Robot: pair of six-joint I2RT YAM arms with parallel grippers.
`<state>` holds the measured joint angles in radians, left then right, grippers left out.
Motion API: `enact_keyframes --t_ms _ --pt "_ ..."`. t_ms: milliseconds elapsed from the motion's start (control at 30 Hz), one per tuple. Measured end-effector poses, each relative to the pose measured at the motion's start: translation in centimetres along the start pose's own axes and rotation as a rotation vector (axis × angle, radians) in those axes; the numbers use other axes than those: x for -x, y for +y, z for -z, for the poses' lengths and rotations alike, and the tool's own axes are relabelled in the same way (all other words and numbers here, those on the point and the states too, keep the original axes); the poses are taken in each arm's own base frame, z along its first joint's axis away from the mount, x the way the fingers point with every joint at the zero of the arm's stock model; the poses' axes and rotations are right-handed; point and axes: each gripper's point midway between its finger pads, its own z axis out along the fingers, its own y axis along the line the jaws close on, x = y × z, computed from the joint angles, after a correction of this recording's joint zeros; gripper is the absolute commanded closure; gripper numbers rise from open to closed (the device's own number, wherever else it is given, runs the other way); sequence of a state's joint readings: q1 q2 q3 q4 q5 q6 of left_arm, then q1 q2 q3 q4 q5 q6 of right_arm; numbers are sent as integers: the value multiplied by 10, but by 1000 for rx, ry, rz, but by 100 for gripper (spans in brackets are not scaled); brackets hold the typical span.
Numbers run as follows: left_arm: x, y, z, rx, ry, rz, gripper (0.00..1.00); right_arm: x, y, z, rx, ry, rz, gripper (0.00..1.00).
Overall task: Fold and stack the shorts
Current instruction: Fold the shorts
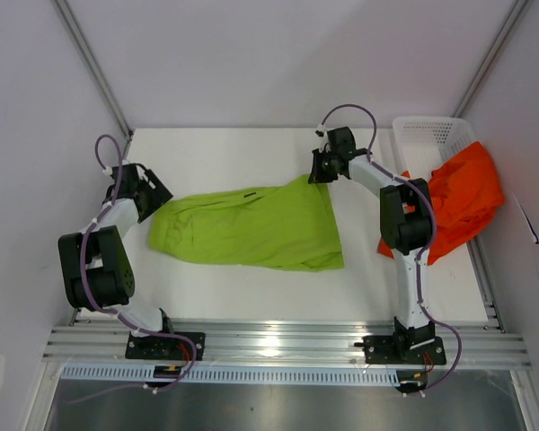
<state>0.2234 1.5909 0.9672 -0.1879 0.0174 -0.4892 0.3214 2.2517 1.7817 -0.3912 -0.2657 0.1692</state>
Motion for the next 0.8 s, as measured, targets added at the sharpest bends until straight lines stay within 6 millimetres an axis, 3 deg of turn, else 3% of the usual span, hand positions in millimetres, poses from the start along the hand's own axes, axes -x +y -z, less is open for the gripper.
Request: enact_keyframes --t_ms 100,233,367,567,800 --pt "-1 1 -4 -24 5 13 21 2 -6 3 37 -30 -41 100" --pt "-6 -2 -8 -67 9 23 28 -13 -27 22 49 -34 -152 100" --pt "-8 -6 -12 -134 8 45 34 0 -40 37 57 -85 -212 100" --pt "-11 0 -14 -229 -1 115 36 21 -34 51 95 -155 -220 100" --pt "-7 -13 -11 -323 -29 127 43 21 -37 50 75 -157 -238 100"
